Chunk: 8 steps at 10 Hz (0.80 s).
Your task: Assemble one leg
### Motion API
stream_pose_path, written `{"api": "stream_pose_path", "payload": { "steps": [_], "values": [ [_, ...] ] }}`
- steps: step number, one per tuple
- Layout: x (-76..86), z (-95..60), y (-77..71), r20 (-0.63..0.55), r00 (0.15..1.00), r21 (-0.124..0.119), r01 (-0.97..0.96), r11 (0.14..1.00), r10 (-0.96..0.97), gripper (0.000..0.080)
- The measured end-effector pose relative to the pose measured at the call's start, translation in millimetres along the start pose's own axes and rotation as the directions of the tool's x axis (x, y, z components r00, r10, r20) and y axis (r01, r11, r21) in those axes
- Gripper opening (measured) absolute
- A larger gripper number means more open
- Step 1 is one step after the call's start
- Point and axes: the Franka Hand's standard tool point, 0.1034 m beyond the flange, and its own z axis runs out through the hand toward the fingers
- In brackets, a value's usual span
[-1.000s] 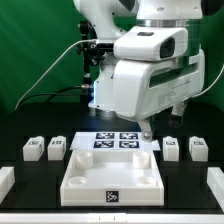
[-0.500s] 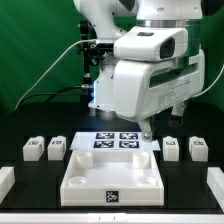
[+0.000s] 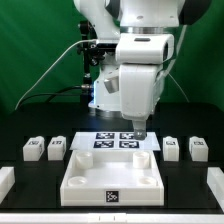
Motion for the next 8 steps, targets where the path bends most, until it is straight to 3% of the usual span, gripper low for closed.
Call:
{"api": "stream_pose_path", "payload": {
  "steps": [2, 4, 5, 6, 7, 8],
  "values": [
    [-1.2, -1.0, 4.5, -0.003, 0.991, -0.014, 0.133, 0.991, -0.133, 0.0650],
    [-1.6, 0.4, 4.0, -0.003, 0.988, -0.011, 0.157, 0.987, -0.158, 0.0650],
    [-1.8, 4.3, 2.7, 0.002, 0.986, 0.005, 0.165, 0.986, -0.165, 0.0650],
    [-9.0, 19.4, -9.5, -0.001, 0.985, 0.001, 0.174, 0.985, -0.174, 0.0650],
    [-27.4, 38.7, -34.4, -0.003, 0.983, 0.016, 0.184, 0.983, -0.184, 0.0650],
    [-43.5, 52.7, -50.3, -0.007, 0.983, 0.024, 0.184, 0.983, -0.184, 0.0650]
  ]
}}
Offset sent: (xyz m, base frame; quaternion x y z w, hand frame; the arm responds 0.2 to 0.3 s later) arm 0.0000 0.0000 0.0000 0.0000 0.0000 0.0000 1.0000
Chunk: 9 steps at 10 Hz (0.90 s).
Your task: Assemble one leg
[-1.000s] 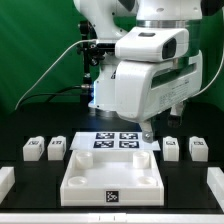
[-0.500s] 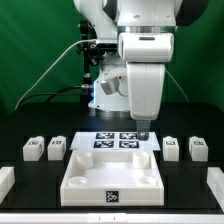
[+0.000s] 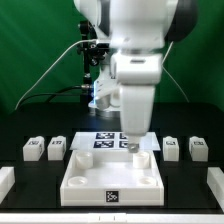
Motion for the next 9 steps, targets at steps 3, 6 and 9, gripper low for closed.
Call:
{"api": "stream_pose_path", "payload": {
  "steps": [3, 6, 9],
  "values": [
    [-12.6, 28.9, -18.2, -0.014, 1.000, 0.017, -0.025, 1.000, 0.025, 0.0650],
    [-13.9, 32.9, -19.1, -0.015, 0.999, 0.023, -0.033, 0.999, 0.034, 0.0637],
    [-14.0, 33.6, -19.7, -0.015, 0.999, 0.025, -0.034, 0.999, 0.034, 0.0147]
  ]
}}
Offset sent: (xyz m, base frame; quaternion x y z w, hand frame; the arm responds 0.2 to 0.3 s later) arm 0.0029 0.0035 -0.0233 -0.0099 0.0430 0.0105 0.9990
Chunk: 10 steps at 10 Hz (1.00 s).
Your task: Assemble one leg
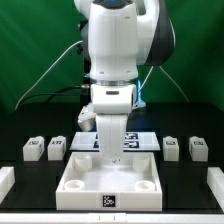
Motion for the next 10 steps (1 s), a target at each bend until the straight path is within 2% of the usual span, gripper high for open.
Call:
{"api": "stream_pose_path", "payload": {
  "steps": [1, 2, 8, 9, 10],
  "values": [
    [0.0, 0.2, -0.2, 0.000, 1.000, 0.001, 0.000, 1.000, 0.000, 0.0147],
    [0.0, 0.1, 0.1, 0.000, 1.000, 0.000, 0.000, 1.000, 0.000, 0.0055],
    [0.0, 0.1, 0.1, 0.000, 1.000, -0.001, 0.000, 1.000, 0.000, 0.0055],
    [3.7, -0.3, 1.9, -0.001, 1.000, -0.003, 0.003, 1.000, -0.003, 0.0057],
    [15.5, -0.4, 7.0, -0.007, 1.000, -0.009, 0.021, 1.000, -0.022, 0.0057]
  ]
}}
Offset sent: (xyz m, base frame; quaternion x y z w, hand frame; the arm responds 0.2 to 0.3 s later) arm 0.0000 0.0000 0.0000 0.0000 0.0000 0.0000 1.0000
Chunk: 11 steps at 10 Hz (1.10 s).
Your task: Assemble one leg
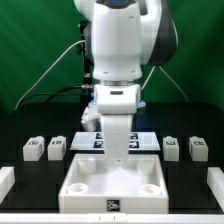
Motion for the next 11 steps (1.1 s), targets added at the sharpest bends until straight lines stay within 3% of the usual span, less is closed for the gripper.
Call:
{"api": "stream_pose_path", "payload": {
  "steps": [4, 5, 8, 9, 11],
  "values": [
    [54.8, -1.6, 38.9, -0.035, 0.999, -0.039, -0.010, 0.999, 0.008, 0.0057],
    [63.9, -0.4, 39.6, -0.030, 1.000, -0.010, -0.011, 1.000, 0.010, 0.0057],
    [76.4, -1.2, 39.9, -0.015, 1.000, 0.032, -0.009, 0.999, 0.009, 0.0057],
    [76.1, -1.1, 39.6, -0.014, 1.000, 0.033, -0.009, 0.999, 0.010, 0.0057],
    [73.2, -0.3, 38.7, -0.021, 1.000, 0.014, -0.016, 1.000, 0.016, 0.0058]
  ]
}}
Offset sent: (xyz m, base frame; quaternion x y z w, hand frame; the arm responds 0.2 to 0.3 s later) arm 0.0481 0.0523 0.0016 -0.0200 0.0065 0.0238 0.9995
